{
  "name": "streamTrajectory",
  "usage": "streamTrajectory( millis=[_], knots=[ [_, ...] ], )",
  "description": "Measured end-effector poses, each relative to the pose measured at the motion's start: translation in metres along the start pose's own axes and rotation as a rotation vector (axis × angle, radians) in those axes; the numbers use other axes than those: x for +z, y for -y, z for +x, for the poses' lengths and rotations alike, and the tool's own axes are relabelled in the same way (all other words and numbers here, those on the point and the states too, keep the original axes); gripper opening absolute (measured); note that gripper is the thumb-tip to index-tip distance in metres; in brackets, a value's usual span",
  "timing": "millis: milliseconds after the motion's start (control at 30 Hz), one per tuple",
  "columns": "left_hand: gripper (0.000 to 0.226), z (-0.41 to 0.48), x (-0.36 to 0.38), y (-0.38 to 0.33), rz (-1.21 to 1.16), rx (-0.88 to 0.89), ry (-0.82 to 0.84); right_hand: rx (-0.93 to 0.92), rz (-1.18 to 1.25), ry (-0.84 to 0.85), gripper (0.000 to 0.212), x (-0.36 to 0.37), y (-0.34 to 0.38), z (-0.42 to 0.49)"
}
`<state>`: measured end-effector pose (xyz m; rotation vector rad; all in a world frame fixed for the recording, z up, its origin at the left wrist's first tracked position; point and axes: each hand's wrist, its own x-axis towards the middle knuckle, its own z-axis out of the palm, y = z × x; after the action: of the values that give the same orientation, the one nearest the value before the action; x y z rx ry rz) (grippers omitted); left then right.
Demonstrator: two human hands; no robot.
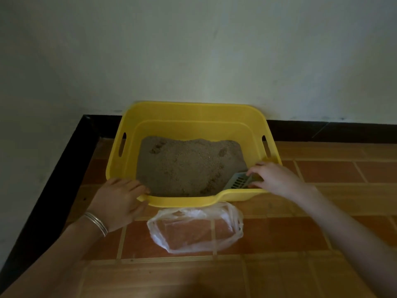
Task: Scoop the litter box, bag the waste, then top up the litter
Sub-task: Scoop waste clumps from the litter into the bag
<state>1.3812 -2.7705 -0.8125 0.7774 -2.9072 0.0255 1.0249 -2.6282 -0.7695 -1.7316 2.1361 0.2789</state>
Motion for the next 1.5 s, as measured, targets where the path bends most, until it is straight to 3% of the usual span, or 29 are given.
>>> streamTrajectory(
  millis=[300,500,700,933,1133,1500],
  knots=[
    [0.034,0.018,0.011,0.016,-0.065,0.076,-0.075,0.124,0.081,0.148,0.034,-0.001,0.002,0.013],
    [0.039,0.018,0.015,0.025,-0.078,0.143,-0.105,0.146,0.059,0.077,0.032,0.006,0.001,0.02],
    [0.061,0.022,0.012,0.031,-0.066,0.19,-0.153,0.085,-0.022,0.034,0.032,0.006,-0.004,0.027],
    [0.036,0.021,0.015,0.027,-0.056,0.133,-0.159,0.091,-0.146,0.007,0.029,0.004,-0.01,0.039],
    [0.031,0.021,0.015,0.027,-0.081,0.127,-0.143,0.104,-0.293,-0.07,0.016,0.005,-0.018,0.05],
    [0.028,0.019,0.017,0.026,-0.121,0.115,-0.148,0.102,-0.268,-0.048,0.023,0.01,-0.016,0.057]
  ],
)
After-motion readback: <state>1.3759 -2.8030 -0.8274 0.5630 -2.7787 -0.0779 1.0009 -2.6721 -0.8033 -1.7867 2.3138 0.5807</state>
